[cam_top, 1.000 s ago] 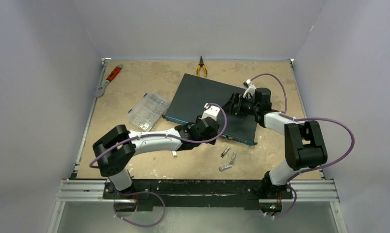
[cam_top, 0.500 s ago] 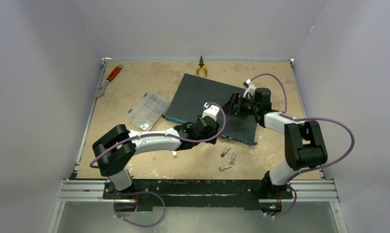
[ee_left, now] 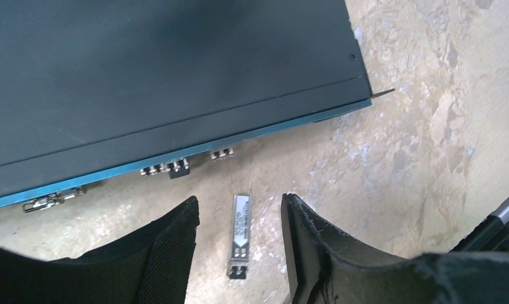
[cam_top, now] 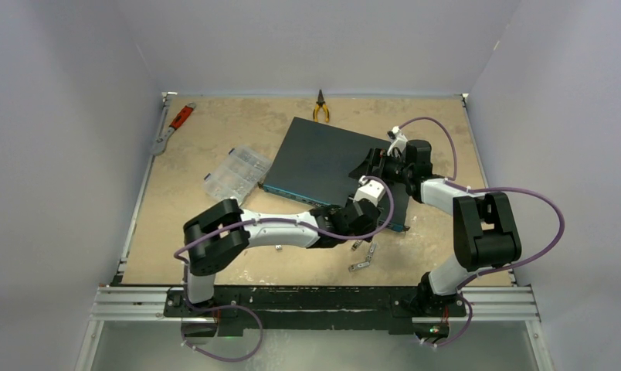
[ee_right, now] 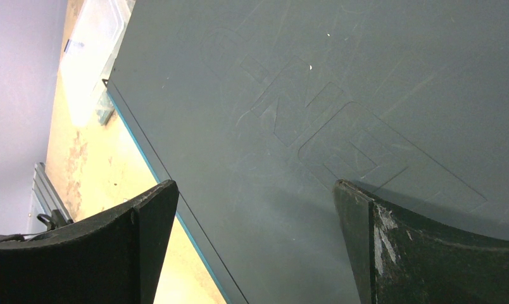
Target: Pull the plug from the switch port
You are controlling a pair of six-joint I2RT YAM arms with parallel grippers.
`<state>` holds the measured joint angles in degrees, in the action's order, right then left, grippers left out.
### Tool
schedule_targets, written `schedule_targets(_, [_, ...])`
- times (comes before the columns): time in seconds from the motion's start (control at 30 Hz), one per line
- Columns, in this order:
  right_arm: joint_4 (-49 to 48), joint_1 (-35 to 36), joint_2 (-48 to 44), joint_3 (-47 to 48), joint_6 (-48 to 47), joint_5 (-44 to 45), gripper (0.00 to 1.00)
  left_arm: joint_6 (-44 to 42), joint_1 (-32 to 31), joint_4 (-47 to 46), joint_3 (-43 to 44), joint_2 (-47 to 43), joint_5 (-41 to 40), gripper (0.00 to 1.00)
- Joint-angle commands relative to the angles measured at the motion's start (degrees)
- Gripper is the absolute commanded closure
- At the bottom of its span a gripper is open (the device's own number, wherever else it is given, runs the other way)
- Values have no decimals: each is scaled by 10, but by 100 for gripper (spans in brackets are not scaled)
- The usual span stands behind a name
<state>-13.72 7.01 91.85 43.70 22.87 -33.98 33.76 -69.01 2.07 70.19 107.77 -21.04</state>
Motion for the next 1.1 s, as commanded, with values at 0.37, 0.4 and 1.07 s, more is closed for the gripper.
schedule_targets(0.37, [125,-4,43,-34,-26,79,1,40,-2,48,96,78,-62,57])
schedule_targets(0.4, [125,-4,43,-34,-26,80,1,40,-1,48,97,79,-63,57])
schedule_targets(1.07, [126,-4,50,-31,-27,76,1,14,15,38,150,124,-57,68])
